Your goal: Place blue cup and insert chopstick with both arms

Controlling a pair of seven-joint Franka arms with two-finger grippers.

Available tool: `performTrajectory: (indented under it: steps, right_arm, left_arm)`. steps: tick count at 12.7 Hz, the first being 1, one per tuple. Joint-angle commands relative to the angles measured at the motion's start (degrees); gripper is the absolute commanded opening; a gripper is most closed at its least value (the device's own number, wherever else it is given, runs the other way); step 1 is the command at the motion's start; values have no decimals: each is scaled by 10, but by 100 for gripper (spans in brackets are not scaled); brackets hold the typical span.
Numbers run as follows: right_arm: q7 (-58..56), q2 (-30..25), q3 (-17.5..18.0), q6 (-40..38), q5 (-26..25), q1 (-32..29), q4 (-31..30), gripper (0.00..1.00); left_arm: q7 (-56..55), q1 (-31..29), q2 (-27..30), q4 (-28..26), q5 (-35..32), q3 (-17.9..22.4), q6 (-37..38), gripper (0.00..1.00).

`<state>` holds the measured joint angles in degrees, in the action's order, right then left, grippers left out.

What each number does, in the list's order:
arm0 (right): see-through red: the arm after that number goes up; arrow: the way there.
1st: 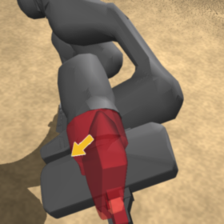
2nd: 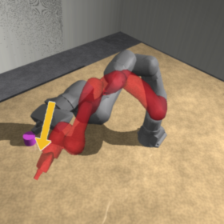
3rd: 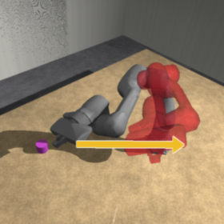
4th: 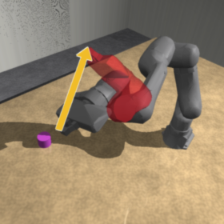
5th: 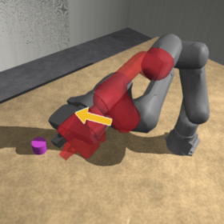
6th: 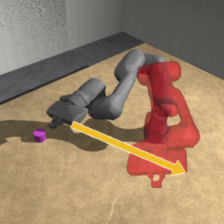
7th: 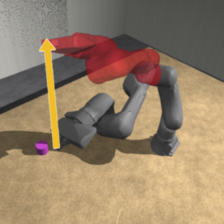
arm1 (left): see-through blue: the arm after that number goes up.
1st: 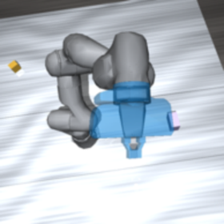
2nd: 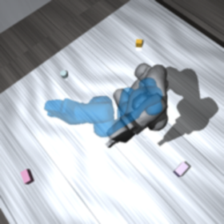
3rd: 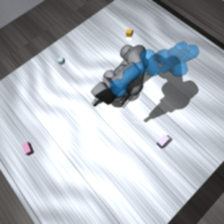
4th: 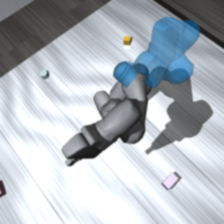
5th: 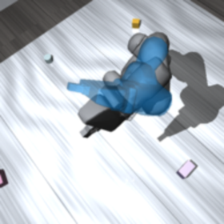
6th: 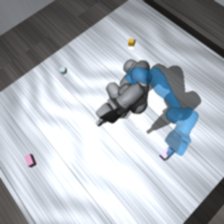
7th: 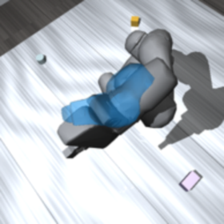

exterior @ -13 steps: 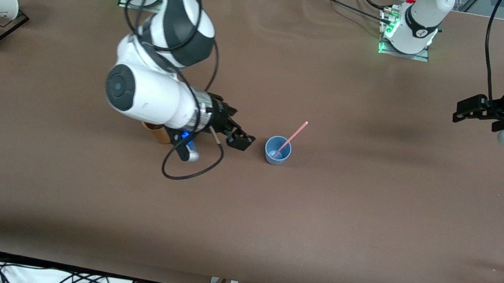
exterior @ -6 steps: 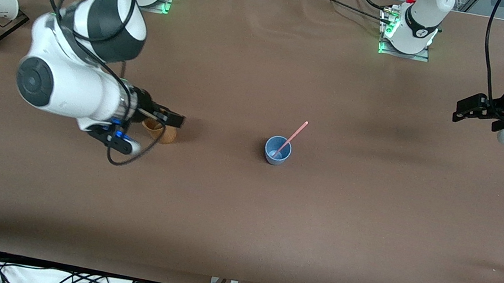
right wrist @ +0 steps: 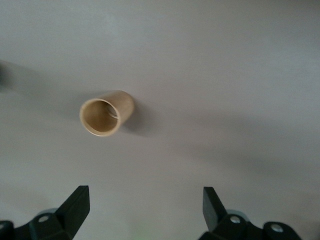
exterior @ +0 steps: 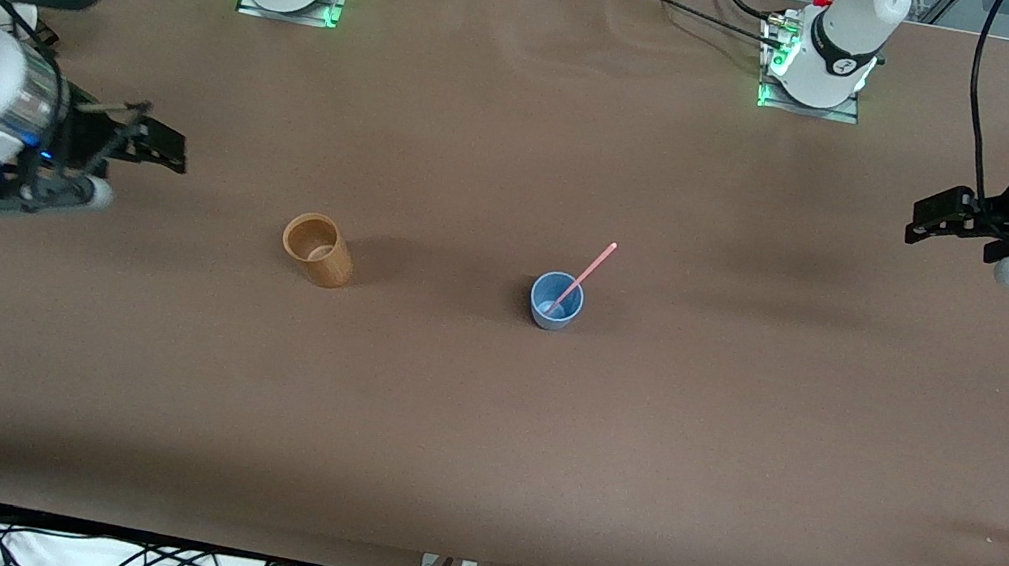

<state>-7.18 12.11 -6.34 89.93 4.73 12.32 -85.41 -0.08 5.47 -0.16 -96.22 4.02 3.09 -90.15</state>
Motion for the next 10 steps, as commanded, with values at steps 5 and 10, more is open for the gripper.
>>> performTrajectory:
  steps: [5,10]
  right_arm:
    - [29,-73,18,51,-29,-20,-73,100]
    - [60,-62,19,53,-45,-11,-56,100]
  left_arm:
    - [11,2,3,3,-16,-3,1,100]
    - [11,2,3,3,-16,-3,1,100]
